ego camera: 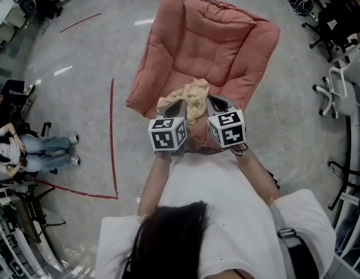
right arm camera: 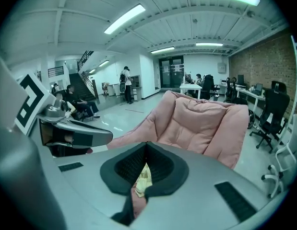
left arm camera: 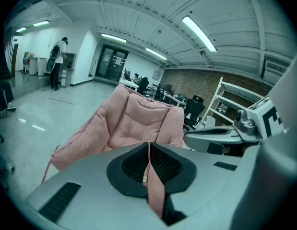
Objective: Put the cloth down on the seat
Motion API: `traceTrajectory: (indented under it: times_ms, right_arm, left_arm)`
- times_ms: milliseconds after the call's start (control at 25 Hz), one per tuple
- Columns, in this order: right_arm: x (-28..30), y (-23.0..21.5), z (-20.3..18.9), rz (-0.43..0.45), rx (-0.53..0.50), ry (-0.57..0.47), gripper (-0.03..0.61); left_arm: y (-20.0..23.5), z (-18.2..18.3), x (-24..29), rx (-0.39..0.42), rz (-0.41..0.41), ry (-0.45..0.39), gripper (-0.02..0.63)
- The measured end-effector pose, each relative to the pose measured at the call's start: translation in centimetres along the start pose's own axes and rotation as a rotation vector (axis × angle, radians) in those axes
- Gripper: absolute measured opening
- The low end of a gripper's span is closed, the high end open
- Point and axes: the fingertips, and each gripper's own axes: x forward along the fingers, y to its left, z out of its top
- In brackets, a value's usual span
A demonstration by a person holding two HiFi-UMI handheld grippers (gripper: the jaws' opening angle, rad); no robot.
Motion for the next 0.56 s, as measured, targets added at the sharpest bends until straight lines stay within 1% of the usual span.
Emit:
traceTrajectory:
  times_ms: [120,240,320,440,560]
  right_arm:
    - [-0.3,-0.1,-0.1,-0.026,-0.023,-0.006,0.028]
    - [0.0,0.0,-0.3,-0.029,-0.007,-0.006,0.028]
    - [0.0,-0.2,-0.4,-0.046,-0.022,-0.016,0.028]
    - [0.0,-0.2,-0.2,-0.071,-0.054,-0.031,0.028]
    - [0.1,-0.2,-0.1,-0.075,-0.055,-0.034,0.028]
  left_arm:
    - [-0.4,-0.5,0.1,-0.005,-0.020,0.007,0.037]
    - [-0.4,-0.9,0.4,0.020,-0.029,0.008,0.037]
    - [-0.3,-1.3,0.7,0.032,-0.029,0.009,0.037]
    - [-0.1,-1.7,0.7,0.029,-0.023,0.014,0.037]
    - [-0.1,-1.8,0.7,0.017,-0.021,0.014,0.037]
